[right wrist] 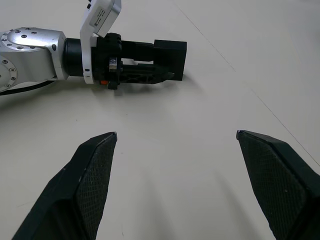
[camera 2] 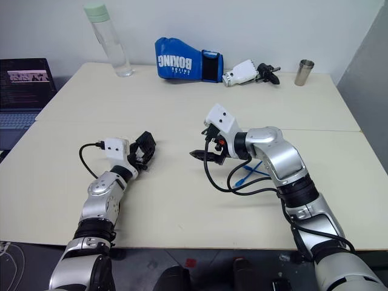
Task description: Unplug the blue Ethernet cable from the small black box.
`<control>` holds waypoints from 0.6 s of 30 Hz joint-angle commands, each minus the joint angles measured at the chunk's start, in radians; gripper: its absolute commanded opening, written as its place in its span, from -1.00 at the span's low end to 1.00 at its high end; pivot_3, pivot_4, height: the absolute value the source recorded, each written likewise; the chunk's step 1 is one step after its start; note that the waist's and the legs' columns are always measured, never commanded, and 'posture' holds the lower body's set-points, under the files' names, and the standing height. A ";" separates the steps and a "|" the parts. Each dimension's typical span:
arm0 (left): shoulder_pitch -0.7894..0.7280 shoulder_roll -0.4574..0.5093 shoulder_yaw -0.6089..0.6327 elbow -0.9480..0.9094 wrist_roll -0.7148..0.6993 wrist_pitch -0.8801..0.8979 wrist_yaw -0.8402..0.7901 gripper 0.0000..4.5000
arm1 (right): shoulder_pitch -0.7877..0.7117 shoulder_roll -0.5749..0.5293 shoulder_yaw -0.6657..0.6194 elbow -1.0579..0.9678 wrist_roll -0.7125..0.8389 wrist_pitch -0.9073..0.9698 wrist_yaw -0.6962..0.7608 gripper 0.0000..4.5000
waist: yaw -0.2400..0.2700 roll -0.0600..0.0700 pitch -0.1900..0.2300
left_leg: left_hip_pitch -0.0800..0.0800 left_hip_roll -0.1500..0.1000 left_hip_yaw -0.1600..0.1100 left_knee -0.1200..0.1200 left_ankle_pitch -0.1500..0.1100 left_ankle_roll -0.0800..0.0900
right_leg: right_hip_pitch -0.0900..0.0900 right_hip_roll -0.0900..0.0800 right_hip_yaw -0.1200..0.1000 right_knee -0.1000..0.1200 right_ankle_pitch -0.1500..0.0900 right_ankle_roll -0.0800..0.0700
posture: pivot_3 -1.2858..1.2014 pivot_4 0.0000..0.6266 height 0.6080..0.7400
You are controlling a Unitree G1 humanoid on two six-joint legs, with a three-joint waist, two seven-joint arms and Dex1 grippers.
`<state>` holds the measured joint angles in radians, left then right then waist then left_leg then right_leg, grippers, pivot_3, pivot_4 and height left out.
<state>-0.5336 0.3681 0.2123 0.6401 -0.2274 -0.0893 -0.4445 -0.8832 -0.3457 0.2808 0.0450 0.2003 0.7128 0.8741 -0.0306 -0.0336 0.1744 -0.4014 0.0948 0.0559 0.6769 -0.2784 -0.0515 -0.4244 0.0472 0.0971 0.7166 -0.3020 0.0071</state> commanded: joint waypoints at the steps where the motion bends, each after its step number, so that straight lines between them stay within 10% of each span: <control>1: 0.002 0.013 0.017 -0.030 -0.014 0.006 -0.008 0.67 | -0.015 -0.004 -0.003 -0.035 0.011 -0.001 0.012 0.80 | 0.000 0.000 0.000 | 0.000 0.000 0.000 0.000 0.000 0.000 | 0.000 0.000 0.000 0.000 0.000 0.000 | 0.03 -0.52 1.00; 4: 0.024 0.022 0.014 -0.061 -0.009 0.013 -0.014 0.92 | -0.014 -0.003 -0.003 -0.037 0.011 0.000 0.014 0.80 | -0.001 0.000 0.000 | 0.000 0.000 0.000 0.000 0.000 0.000 | 0.000 0.000 0.000 0.000 0.000 0.000 | 0.03 -0.52 1.00; 18: 0.322 0.242 0.046 -0.668 -0.097 0.308 -0.148 0.92 | 0.069 -0.101 -0.064 -0.164 0.069 0.040 0.055 0.80 | 0.001 0.000 0.000 | 0.000 0.001 -0.001 -0.001 0.000 0.000 | 0.000 0.000 0.000 0.000 0.000 0.000 | 0.03 -0.52 1.00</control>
<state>-0.2073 0.5766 0.2359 0.0549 -0.2937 0.1676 -0.5660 -0.8187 -0.4216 0.2619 -0.0524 0.2394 0.7528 0.9065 -0.0297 -0.0338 0.1744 -0.4012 0.0953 0.0549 0.6762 -0.2785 -0.0514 -0.4241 0.0470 0.0966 0.7164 -0.3022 0.0070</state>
